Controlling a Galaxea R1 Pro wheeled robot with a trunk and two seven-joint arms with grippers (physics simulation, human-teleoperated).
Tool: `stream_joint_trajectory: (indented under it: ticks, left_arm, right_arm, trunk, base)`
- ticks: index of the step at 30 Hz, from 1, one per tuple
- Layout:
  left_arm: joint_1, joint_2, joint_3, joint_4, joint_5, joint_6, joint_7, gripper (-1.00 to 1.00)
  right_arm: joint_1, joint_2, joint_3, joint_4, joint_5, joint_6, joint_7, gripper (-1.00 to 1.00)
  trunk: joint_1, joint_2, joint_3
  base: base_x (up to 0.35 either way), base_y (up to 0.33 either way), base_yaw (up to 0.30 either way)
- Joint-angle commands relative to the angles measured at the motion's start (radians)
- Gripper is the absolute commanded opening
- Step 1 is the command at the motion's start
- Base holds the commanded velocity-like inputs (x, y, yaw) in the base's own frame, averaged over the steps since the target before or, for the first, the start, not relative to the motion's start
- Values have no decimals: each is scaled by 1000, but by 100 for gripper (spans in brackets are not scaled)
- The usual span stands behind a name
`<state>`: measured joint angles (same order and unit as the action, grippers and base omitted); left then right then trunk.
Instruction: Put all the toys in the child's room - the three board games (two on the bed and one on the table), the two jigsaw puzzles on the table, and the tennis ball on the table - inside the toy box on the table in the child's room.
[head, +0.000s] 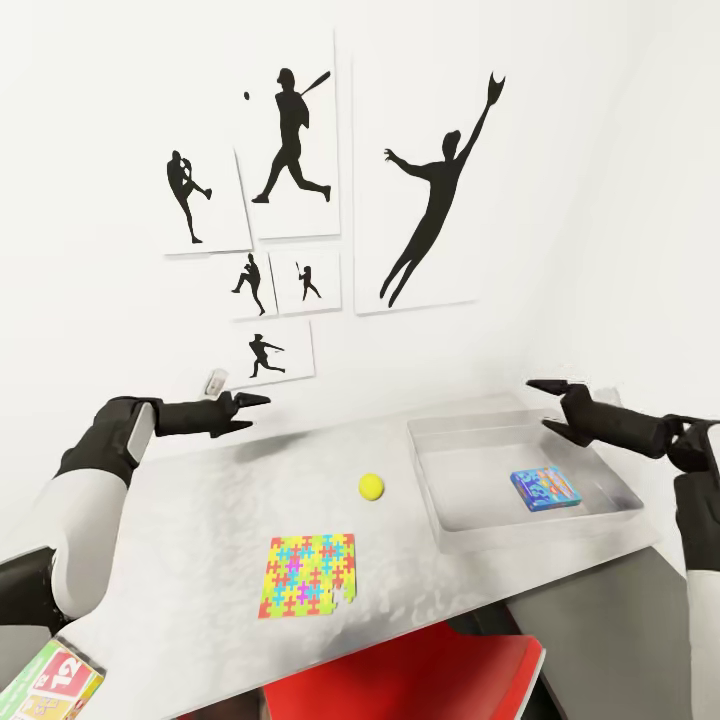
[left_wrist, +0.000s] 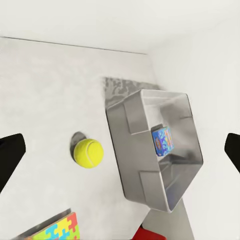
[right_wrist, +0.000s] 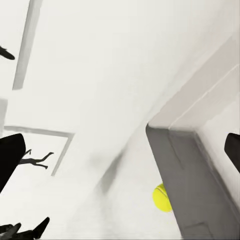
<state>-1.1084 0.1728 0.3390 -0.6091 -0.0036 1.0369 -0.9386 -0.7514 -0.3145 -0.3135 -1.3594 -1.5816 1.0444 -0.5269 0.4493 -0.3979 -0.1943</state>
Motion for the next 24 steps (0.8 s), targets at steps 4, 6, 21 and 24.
stream_joint_trajectory:
  ticks: [4,6,21,24]
  left_arm:
    - [2,39,1,1,0,8,-49,100]
    - [13,57,0,1,-2,6,-114,100]
    - [252,136,-5,-135,-9,-18,-632,100]
    - [298,151,0,-169,-5,-16,-632,100]
  right_arm:
    - [108,1,10,-116,-36,3,52,100]
    - [162,4,11,-148,-41,3,82,100]
    - [415,27,23,-185,-32,3,369,100]
    - [443,29,22,-191,-30,3,425,100]
  trunk:
    - [1,-2,-2]
    - [1,-2,-2]
    - [1,-2,0]
    - [1,-2,3]
  base:
    - [0,0,0]
    - [0,0,0]
    - [0,0,26]
    - [0,0,168]
